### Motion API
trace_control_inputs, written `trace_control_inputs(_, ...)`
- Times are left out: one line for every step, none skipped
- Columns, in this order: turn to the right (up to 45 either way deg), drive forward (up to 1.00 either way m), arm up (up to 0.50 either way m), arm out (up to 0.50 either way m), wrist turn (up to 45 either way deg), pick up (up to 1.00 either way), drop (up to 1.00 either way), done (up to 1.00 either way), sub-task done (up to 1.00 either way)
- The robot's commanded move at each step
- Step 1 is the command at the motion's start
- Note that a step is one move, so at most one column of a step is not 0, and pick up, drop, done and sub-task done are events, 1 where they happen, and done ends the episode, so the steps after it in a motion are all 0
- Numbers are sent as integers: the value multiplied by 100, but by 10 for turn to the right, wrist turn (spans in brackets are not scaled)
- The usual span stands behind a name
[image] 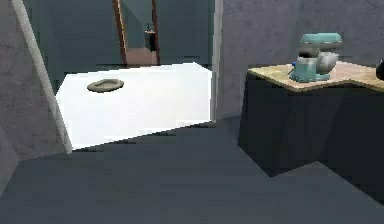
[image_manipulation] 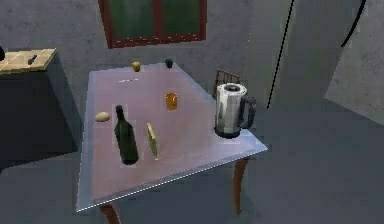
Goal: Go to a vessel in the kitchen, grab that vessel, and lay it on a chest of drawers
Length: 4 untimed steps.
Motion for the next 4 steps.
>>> trace_control_inputs(-30, 0, 0, 0, 0, 0, 0, 0, 0)
trace_control_inputs(450, 0, 0, 0, 0, 0, 0, 0, 0)
trace_control_inputs(450, 0, 0, 0, 0, 0, 0, 0, 0)
trace_control_inputs(450, 0, 0, 0, 0, 0, 0, 0, 0)
